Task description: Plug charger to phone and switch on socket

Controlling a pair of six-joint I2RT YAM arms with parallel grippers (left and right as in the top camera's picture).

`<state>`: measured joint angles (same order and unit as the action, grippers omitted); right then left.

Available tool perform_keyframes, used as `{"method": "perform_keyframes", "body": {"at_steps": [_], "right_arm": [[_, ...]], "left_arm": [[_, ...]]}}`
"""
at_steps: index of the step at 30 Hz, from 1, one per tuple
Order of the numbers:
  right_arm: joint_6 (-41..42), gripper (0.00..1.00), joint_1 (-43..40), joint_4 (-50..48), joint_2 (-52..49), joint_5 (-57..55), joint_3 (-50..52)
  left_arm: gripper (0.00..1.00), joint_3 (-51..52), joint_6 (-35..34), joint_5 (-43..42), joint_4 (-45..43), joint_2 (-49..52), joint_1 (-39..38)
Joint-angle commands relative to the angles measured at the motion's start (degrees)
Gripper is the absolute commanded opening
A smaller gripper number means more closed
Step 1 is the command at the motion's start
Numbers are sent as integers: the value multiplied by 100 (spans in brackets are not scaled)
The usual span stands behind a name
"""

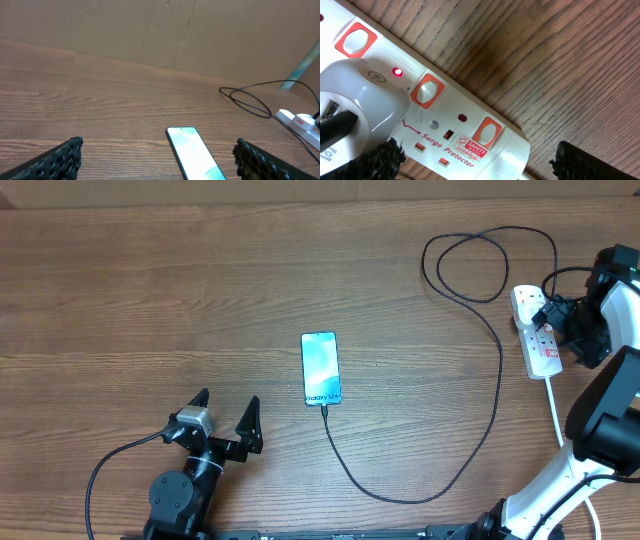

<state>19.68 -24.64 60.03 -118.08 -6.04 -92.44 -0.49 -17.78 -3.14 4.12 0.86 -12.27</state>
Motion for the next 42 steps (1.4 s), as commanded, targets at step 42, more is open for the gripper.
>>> {"method": "perform_keyframes", "body": {"at_steps": [42], "right_arm": [[385, 100, 483, -708, 1272, 186, -170]], "left_arm": [[100, 22, 129, 79, 20, -55, 33]]}}
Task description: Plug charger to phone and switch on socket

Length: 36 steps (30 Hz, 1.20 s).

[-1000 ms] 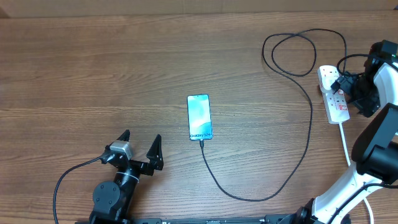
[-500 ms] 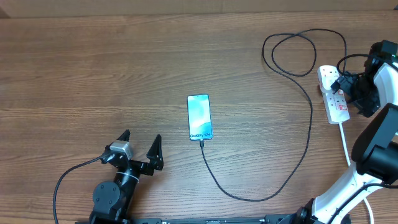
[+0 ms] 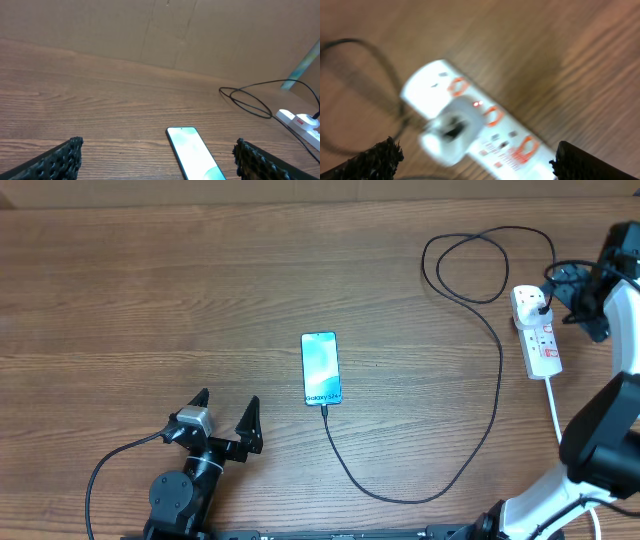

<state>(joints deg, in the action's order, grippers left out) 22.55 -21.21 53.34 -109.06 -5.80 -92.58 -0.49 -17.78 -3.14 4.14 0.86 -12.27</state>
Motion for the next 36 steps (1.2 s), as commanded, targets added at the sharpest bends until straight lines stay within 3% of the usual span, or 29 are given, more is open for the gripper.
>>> {"method": "perform_keyframes", "body": {"at_steps": [1, 25, 36], "right_arm": [[96, 100, 184, -37, 442, 162, -157], [98, 100, 1207, -39, 651, 162, -94], [98, 100, 1473, -59, 651, 162, 599]], "left_arm": [[100, 22, 129, 79, 17, -55, 33], [100, 22, 129, 79, 17, -55, 33], [100, 22, 129, 79, 17, -55, 33]]}}
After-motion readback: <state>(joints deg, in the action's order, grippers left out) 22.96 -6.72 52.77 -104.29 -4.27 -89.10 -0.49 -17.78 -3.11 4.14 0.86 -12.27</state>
